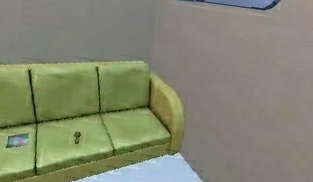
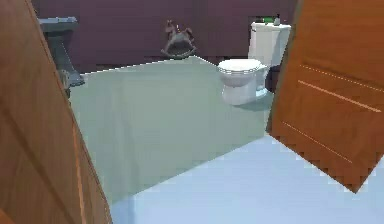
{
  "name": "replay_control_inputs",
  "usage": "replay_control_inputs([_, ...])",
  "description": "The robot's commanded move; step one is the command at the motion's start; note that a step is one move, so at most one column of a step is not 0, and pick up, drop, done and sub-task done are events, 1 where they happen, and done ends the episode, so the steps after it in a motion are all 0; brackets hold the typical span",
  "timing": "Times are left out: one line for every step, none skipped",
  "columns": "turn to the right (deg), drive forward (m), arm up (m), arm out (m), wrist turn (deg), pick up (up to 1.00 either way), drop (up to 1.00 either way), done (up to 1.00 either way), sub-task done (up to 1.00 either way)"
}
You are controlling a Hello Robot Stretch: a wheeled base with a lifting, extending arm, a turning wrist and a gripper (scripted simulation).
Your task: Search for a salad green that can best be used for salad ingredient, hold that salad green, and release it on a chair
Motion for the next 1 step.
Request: replay_control_inputs([-45.0,0.0,0.0,0.0,0.0,0.0,0.0,0.0,0.0])
